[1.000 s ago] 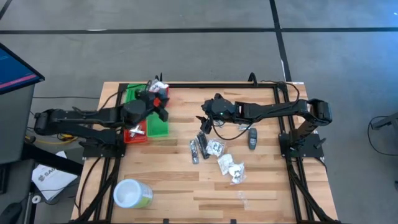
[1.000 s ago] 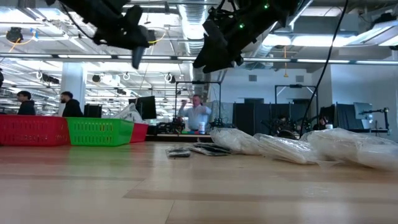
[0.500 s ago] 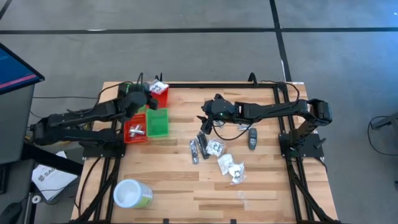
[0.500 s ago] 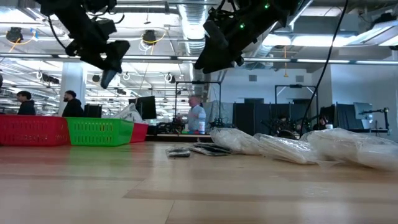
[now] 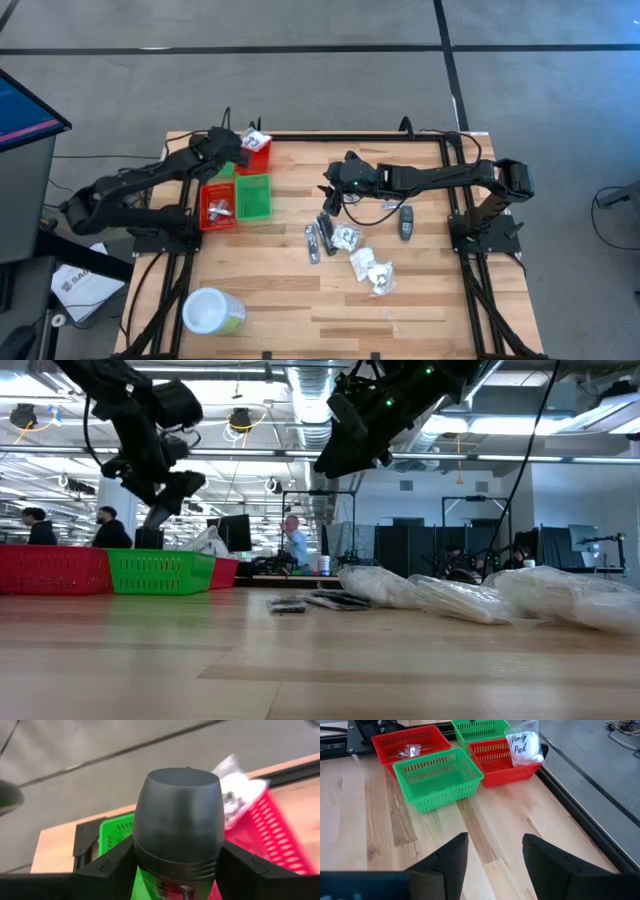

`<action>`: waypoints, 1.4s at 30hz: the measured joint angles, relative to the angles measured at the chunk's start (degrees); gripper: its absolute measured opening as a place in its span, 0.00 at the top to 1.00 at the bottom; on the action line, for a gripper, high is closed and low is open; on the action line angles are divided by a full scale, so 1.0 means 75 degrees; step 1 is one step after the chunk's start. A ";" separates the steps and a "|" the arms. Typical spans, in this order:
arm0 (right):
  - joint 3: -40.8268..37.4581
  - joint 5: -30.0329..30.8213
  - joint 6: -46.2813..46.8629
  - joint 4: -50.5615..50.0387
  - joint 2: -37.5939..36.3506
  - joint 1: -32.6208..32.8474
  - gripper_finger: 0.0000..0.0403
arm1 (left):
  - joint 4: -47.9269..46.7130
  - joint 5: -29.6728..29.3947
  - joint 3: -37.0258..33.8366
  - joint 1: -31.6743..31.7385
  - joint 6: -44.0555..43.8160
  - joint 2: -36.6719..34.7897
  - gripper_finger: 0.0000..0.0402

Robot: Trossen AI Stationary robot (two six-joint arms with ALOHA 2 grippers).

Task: Pick & Place Travel size toiletries
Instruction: Put the left gray deodorant into the top green bin, then put the gray deodorant into the top green bin

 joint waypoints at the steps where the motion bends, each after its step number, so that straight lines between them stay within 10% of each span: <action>1: 0.0000 0.0000 -0.0003 -0.0005 0.0000 0.0000 0.56 | 0.0000 0.0008 0.0000 0.0099 0.0003 0.0115 0.48; 42: 0.0000 0.0050 0.0110 -0.1259 0.0000 -0.0022 0.63 | 0.0038 0.0286 0.0000 0.0749 0.0589 0.0879 0.39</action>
